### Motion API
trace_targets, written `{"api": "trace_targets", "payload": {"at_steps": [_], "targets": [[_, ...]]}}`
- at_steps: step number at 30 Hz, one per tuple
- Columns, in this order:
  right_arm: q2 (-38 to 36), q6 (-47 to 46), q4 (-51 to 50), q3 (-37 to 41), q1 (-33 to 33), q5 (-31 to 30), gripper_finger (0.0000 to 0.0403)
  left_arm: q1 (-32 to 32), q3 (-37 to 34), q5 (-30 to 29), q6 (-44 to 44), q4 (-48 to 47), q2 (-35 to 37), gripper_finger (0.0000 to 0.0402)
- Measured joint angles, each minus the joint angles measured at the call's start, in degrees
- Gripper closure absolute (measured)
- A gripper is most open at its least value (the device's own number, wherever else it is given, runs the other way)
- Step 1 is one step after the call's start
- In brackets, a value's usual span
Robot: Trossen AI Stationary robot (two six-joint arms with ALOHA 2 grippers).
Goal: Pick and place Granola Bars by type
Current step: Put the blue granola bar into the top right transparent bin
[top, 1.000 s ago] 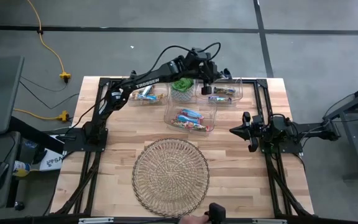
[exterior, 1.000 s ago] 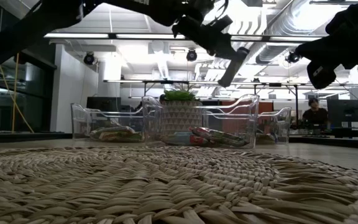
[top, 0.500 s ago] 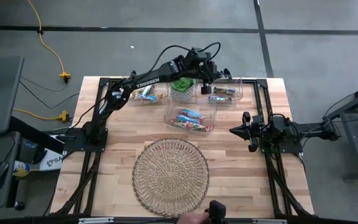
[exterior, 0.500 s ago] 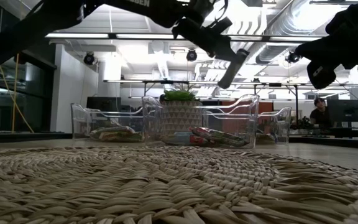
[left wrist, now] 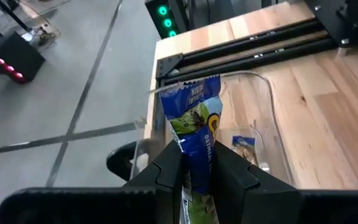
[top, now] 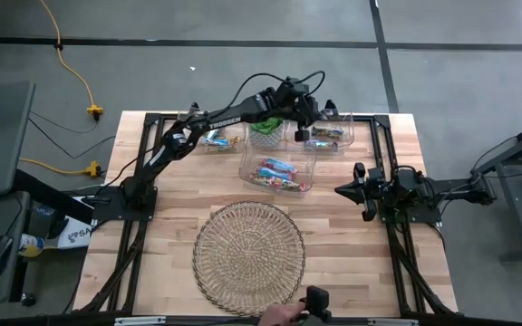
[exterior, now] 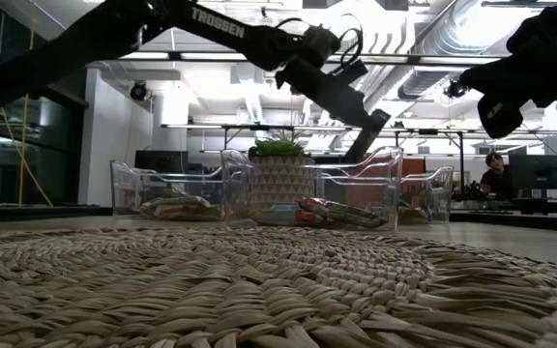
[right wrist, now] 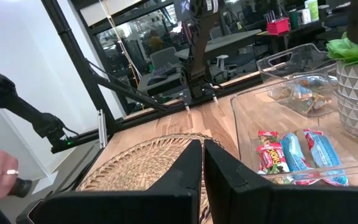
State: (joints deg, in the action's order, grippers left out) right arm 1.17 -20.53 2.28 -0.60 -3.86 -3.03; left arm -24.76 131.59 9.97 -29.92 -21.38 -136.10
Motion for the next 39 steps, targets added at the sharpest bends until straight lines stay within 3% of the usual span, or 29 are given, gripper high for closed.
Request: {"api": "trace_targets", "payload": {"at_steps": [39], "targets": [[0.0, 0.0, 0.1, 0.0, 0.0, 0.0, 0.0402, 0.8, 0.0, -0.3, 1.7, 0.6, -5.9, 0.0344]]}}
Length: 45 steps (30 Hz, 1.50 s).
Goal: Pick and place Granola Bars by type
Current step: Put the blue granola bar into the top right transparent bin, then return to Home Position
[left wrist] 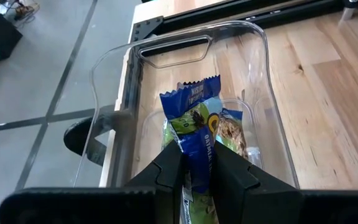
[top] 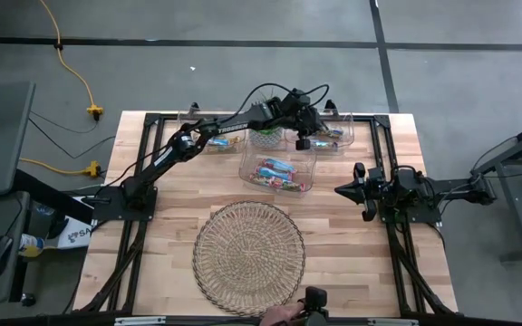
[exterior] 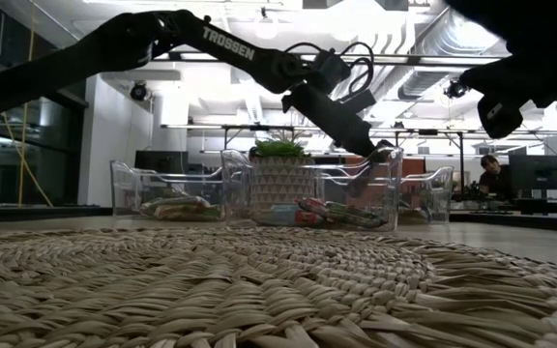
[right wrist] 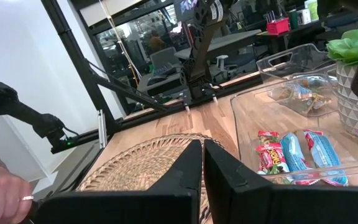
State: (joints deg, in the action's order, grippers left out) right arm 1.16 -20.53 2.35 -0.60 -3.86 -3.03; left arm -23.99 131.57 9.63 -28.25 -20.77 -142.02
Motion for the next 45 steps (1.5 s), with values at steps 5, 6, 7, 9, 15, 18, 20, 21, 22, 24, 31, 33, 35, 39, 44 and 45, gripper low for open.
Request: {"api": "trace_targets", "payload": {"at_steps": [5, 6, 7, 9, 15, 18, 20, 21, 22, 24, 31, 33, 35, 39, 44, 45], "targets": [[0.0, 0.0, 0.0, 0.0, 0.0, 0.0, 0.0402, 0.0, 0.0, 0.0, 0.0, -0.1, 0.0, 0.0344], [0.0, 0.0, 0.0, 0.0, 0.0, 0.0, 0.0402, 0.0, 0.0, -0.1, 0.0, -0.2, 0.0, 0.0344], [0.0, 0.0, 0.0, 0.0, 0.0, 0.0, 0.0402, 0.0, 0.0, -0.1, 0.0, -0.3, 0.0, 0.0344], [0.0, 0.0, 0.0, 0.0, 0.0, 0.0, 0.0402, 0.0, 0.0, -0.4, 0.0, -0.3, 0.0, 0.0344], [0.0, 0.0, 0.0, 0.0, 0.0, 0.0, 0.0402, 0.0, 0.0, -0.4, 0.0, -0.3, 0.0, 0.0344], [0.0, 0.0, 0.0, 0.0, 0.0, 0.0, 0.0402, 0.0, 0.0, -0.4, 0.1, -0.3, 0.0, 0.0344], [0.0, 0.0, 0.0, 0.0, 0.0, 0.0, 0.0402, 0.0, 0.0, -0.4, 0.0, -0.3, 0.0, 0.0344], [0.0, 0.0, 0.0, 0.0, 0.0, 0.0, 0.0402, 0.0, 0.0, -0.4, 0.1, -0.3, 0.0, 0.0344], [0.0, 0.0, 0.0, 0.0, 0.0, 0.0, 0.0402, 0.0, 0.0, -0.4, 0.1, -0.3, 0.0, 0.0344], [0.0, 0.0, 0.0, 0.0, 0.0, 0.0, 0.0402, 0.0, 0.0, -0.4, 0.1, -0.3, 0.0, 0.0344], [0.0, 0.0, 0.0, 0.0, 0.0, 0.0, 0.0402, 0.0, 0.0, -0.4, 0.0, -0.4, 0.0, 0.0344], [0.0, 0.0, 0.0, 0.0, 0.0, 0.0, 0.0402, 0.0, 0.0, -0.4, 0.0, -0.4, 0.0, 0.0343], [0.0, 0.0, 0.0, 0.0, 0.0, 0.0, 0.0402, 0.0, 0.0, -0.4, 0.0, -0.4, 0.0, 0.0337], [0.0, 0.0, 0.0, 0.0, 0.0, 0.0, 0.0402, 0.0, 0.0, -0.4, 0.0, -0.4, 0.0, 0.0304], [0.0, 0.0, 0.0, 0.0, 0.0, 0.0, 0.0402, 0.0, 0.0, -3.3, 0.1, -0.6, 0.0, 0.0265], [0.0, 0.0, 0.0, 0.0, 0.0, 0.0, 0.0402, 0.0, 0.0, -3.4, 0.1, -0.7, 0.0, 0.0260]]}}
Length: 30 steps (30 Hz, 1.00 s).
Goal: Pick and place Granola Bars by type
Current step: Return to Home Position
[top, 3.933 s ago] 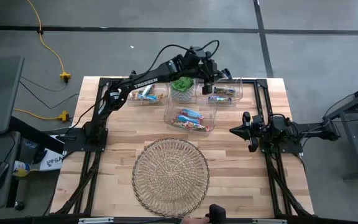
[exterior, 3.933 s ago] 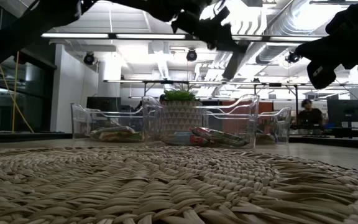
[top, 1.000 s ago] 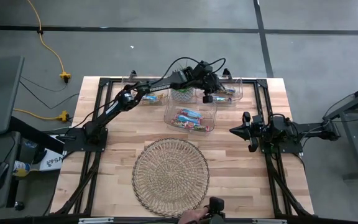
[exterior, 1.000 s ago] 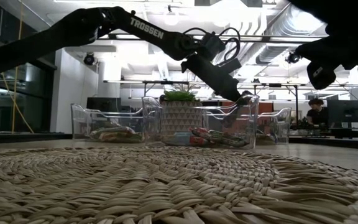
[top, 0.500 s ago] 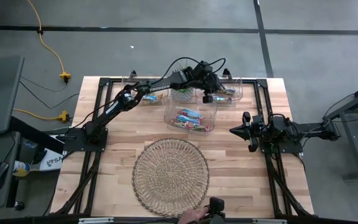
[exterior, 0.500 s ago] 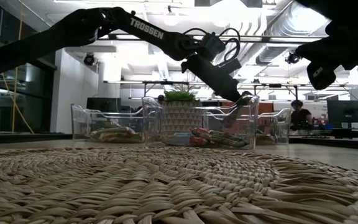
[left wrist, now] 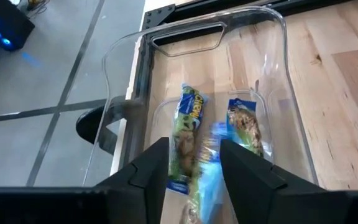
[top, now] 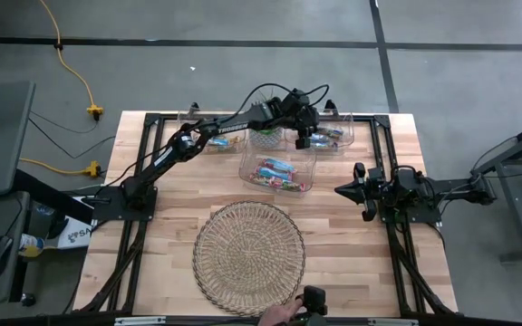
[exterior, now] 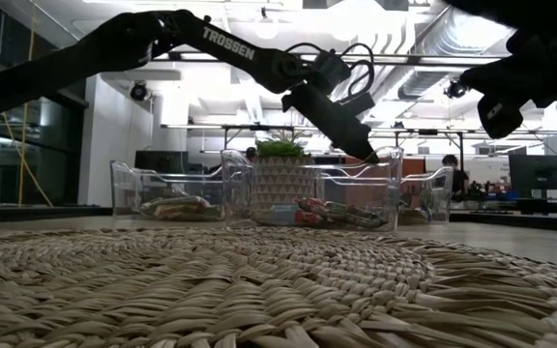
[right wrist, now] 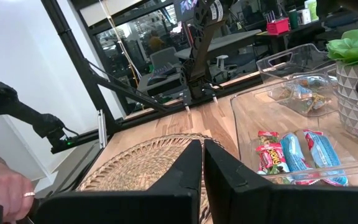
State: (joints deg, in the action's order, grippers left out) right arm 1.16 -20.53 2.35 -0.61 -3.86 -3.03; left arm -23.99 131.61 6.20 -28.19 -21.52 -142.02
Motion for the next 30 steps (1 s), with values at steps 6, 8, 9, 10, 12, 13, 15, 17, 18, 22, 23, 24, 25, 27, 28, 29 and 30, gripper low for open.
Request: {"api": "trace_targets", "payload": {"at_steps": [6, 8, 9, 10, 12, 13, 15, 17, 18, 22, 23, 24, 25, 27, 28, 29, 30], "targets": [[0.0, 0.0, 0.0, 0.0, 0.0, 0.0, 0.0402, 0.0, 0.0, -0.2, 0.0, 0.0, 0.0, 0.0255], [0.0, 0.0, 0.0, 0.0, 0.0, 0.0, 0.0402, 0.0, 0.0, -0.5, 0.0, 0.5, 0.0, 0.0254], [0.0, 0.0, 0.0, 0.0, 0.0, 0.0, 0.0402, 0.0, 0.0, -0.5, 0.0, 0.8, 0.0, 0.0254], [0.0, 0.0, 0.0, 0.0, 0.0, 0.0, 0.0402, 0.0, 0.0, -0.5, 0.0, 1.0, 0.0, 0.0254], [0.0, 0.0, 0.0, 0.0, 0.0, 0.0, 0.0402, 0.0, 0.0, -0.5, 0.3, 0.9, 0.0, 0.0254], [0.0, 0.0, 0.0, 0.0, 0.0, 0.0, 0.0402, 0.0, 0.0, -0.5, 0.7, 0.8, 0.0, 0.0254], [0.0, 0.0, 0.0, 0.0, 0.0, 0.0, 0.0402, 0.0, 0.5, -0.5, 1.9, 0.2, 0.0, 0.0254], [0.0, 0.0, 0.0, 0.0, 0.0, 0.0, 0.0402, 0.0, 2.4, -0.5, 3.1, -0.8, 0.0, 0.0254], [0.0, 0.0, 0.0, 0.0, 0.0, 0.0, 0.0402, 0.0, 3.4, -0.4, 3.2, -0.8, 0.0, 0.0254], [0.0, 0.0, 0.0, 0.0, 0.0, 0.0, 0.0402, 0.0, 3.4, 0.7, 4.7, -0.6, 2.3, 0.0254], [0.0, 0.0, 0.0, 0.0, 0.0, 0.0, 0.0402, 0.0, 3.4, 0.9, 5.7, 0.5, 3.0, 0.0254], [0.0, 0.0, 0.0, 0.0, 0.0, 0.0, 0.0402, 0.0, 3.4, 1.6, 6.8, 0.0, 3.9, 0.0254], [0.0, 0.0, 0.0, 0.0, 0.0, -0.1, 0.0402, -0.1, 3.4, 2.4, 7.9, -0.3, 4.8, 0.0254], [0.0, 0.0, 0.0, 0.0, 0.0, -0.1, 0.0402, -0.4, 3.4, 4.0, 10.4, -0.2, 6.8, 0.0254], [0.0, 0.0, 0.0, 0.0, 0.0, -0.1, 0.0402, -0.4, 3.4, 4.9, 11.9, -0.1, 7.5, 0.0254], [0.0, 0.0, 0.0, 0.0, 0.0, -0.1, 0.0402, -0.4, 3.5, 5.9, 12.9, 0.0, 8.3, 0.0254], [0.0, 0.0, 0.0, 0.0, 0.0, -0.1, 0.0402, -0.4, 3.5, 7.0, 14.1, -0.6, 9.2, 0.0254]]}}
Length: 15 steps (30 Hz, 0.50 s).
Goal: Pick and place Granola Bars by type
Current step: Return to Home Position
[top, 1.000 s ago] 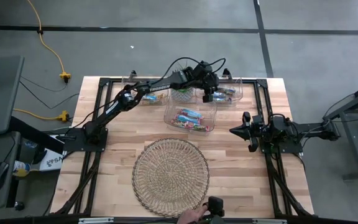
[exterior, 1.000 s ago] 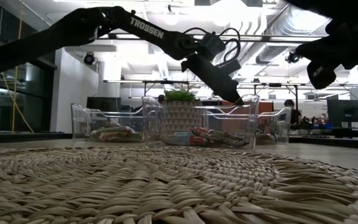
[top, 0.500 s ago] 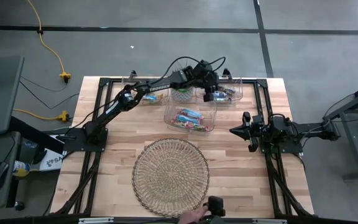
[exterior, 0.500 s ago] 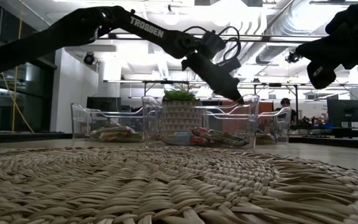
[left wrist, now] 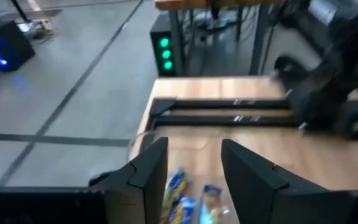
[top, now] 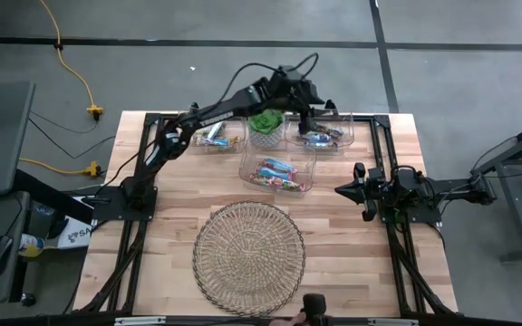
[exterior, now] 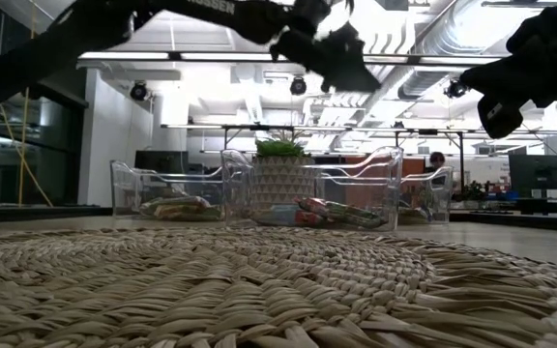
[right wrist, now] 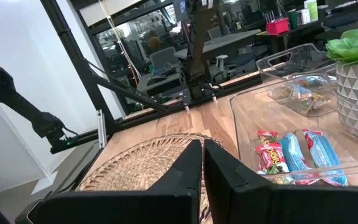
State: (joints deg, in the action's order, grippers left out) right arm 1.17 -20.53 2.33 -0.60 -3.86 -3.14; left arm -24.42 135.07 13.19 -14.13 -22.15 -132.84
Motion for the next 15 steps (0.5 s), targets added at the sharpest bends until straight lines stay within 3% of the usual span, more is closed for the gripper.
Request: {"api": "trace_targets", "payload": {"at_steps": [6, 15], "targets": [[0.0, 0.0, 0.0, 0.0, 0.0, -0.1, 0.0402, 0.1, 0.0, 7.1, 5.8, -2.5, 6.1, 0.0254], [0.0, 0.0, 0.0, 0.0, 0.0, -0.1, 0.0402, 0.0, -0.1, 12.0, 13.3, -5.7, 15.2, 0.0254]]}}
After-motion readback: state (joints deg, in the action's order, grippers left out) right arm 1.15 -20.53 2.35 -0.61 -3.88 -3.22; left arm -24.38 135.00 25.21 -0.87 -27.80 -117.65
